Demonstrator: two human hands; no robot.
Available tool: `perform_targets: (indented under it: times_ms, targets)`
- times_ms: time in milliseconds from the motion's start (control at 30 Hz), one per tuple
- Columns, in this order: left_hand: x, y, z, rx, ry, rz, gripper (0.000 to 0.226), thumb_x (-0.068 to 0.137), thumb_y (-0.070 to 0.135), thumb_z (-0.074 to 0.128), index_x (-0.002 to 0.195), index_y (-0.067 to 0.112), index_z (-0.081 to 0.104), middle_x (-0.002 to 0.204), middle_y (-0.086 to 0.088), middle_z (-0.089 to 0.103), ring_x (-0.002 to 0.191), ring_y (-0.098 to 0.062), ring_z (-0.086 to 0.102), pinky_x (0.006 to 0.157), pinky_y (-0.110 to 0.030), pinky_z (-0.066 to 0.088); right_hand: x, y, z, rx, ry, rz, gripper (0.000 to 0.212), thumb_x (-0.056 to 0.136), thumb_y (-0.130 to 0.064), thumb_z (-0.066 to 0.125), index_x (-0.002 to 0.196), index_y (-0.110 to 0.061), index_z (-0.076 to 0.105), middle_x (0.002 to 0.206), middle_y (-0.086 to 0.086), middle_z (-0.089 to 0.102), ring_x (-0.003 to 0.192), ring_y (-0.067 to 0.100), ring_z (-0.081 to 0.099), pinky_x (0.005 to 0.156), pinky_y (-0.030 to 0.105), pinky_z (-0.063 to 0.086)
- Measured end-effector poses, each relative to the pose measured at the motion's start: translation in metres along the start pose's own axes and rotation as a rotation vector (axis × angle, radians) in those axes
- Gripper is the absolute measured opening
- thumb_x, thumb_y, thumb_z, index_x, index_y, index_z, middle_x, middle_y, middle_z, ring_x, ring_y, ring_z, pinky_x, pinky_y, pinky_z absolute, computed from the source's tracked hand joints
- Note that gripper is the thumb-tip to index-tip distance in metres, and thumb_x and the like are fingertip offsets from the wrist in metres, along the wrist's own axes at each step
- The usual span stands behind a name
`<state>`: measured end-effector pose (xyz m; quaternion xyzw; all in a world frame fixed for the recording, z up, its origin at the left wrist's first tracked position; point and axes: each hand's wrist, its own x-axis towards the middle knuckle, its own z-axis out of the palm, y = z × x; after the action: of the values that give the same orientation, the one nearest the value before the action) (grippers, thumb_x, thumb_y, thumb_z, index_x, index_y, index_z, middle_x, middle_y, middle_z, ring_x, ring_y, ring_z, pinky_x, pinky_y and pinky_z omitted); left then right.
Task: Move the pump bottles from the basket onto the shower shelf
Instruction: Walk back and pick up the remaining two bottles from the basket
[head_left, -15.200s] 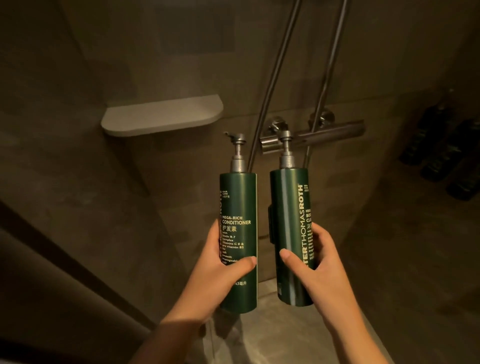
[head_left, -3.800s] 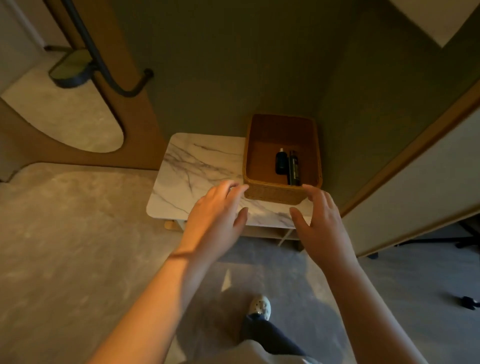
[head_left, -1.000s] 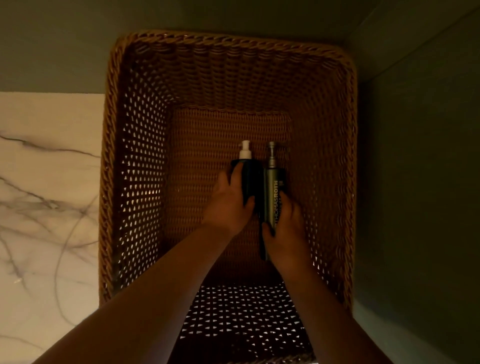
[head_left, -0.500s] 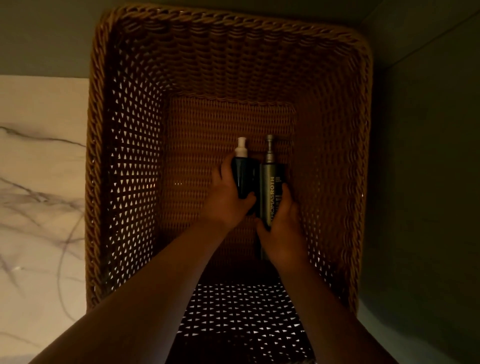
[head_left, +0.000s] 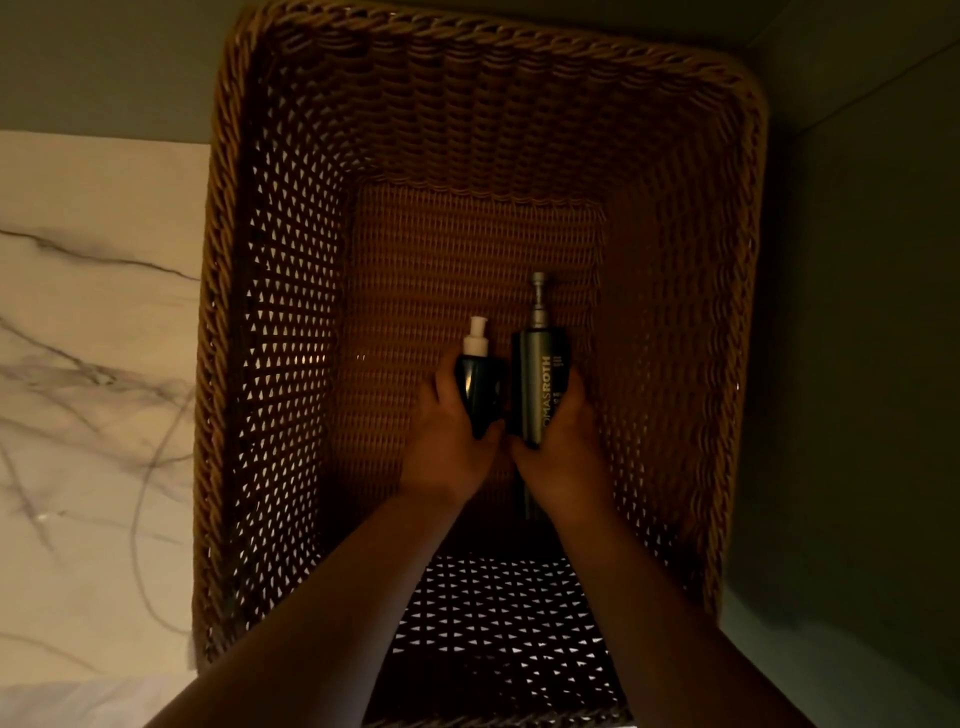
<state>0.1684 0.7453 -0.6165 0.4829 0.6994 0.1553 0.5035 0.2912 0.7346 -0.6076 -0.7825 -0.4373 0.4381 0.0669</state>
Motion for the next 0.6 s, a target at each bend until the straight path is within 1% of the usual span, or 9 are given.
perform_targets:
  times_ms: [100,200,300,400,467,567,600]
  targets:
    - [0.003,0.0,-0.002,-0.009,-0.025,-0.013,0.084,0.08,0.016,0.071,0.145,0.021,0.019,0.136,-0.011,0.038,0.123,-0.024,0.04,0.097,-0.043,0.044,-0.005,-0.002,0.002,0.002,-0.023,-0.007,0.1,0.075,-0.02,0.073,0.149,-0.022,0.005,0.144,0.01,0.033,0.129,0.025,0.038,0.103,0.047,0.04]
    - [0.001,-0.001,-0.01,-0.025,-0.045,-0.014,0.081,0.08,0.018,0.071,0.143,0.02,0.021,0.135,-0.011,0.04,0.121,-0.023,0.043,0.095,-0.046,0.046,-0.011,-0.005,-0.002,0.023,-0.012,-0.014,0.097,0.076,-0.019,0.073,0.149,-0.02,0.008,0.142,0.01,0.034,0.128,0.025,0.039,0.103,0.046,0.04]
    - [-0.009,0.001,-0.022,-0.035,-0.014,-0.015,0.077,0.079,0.018,0.071,0.14,0.022,0.024,0.13,-0.009,0.043,0.116,-0.022,0.046,0.091,-0.044,0.048,-0.019,-0.014,-0.012,0.053,0.025,-0.044,0.094,0.078,-0.02,0.072,0.149,-0.02,0.01,0.142,0.009,0.034,0.128,0.023,0.039,0.104,0.043,0.04]
    - [-0.027,0.015,-0.04,-0.071,0.023,0.024,0.077,0.077,0.017,0.07,0.138,0.029,0.025,0.128,-0.003,0.044,0.113,-0.017,0.047,0.087,-0.037,0.05,-0.031,-0.032,-0.027,0.075,0.039,-0.09,0.091,0.078,-0.019,0.072,0.148,-0.02,0.014,0.14,0.008,0.037,0.126,0.021,0.041,0.102,0.043,0.042]
    - [-0.04,0.03,-0.056,-0.088,0.048,0.06,0.079,0.075,0.019,0.07,0.137,0.035,0.025,0.128,0.002,0.044,0.111,-0.013,0.047,0.088,-0.037,0.05,-0.043,-0.048,-0.039,0.085,0.044,-0.119,0.089,0.078,-0.019,0.072,0.147,-0.02,0.017,0.138,0.007,0.04,0.124,0.021,0.043,0.1,0.045,0.044]
    - [-0.059,0.056,-0.085,-0.085,0.082,0.112,0.084,0.073,0.024,0.071,0.139,0.04,0.021,0.127,0.005,0.041,0.11,-0.012,0.046,0.088,-0.039,0.049,-0.064,-0.076,-0.059,0.107,0.064,-0.178,0.088,0.077,-0.02,0.072,0.147,-0.022,0.019,0.136,0.006,0.042,0.123,0.02,0.044,0.098,0.045,0.046]
    - [-0.065,0.065,-0.095,-0.083,0.09,0.13,0.086,0.072,0.026,0.07,0.139,0.041,0.019,0.128,0.005,0.041,0.109,-0.011,0.046,0.087,-0.037,0.049,-0.073,-0.086,-0.066,0.117,0.08,-0.201,0.088,0.077,-0.021,0.073,0.147,-0.023,0.019,0.135,0.005,0.043,0.122,0.019,0.044,0.098,0.044,0.046]
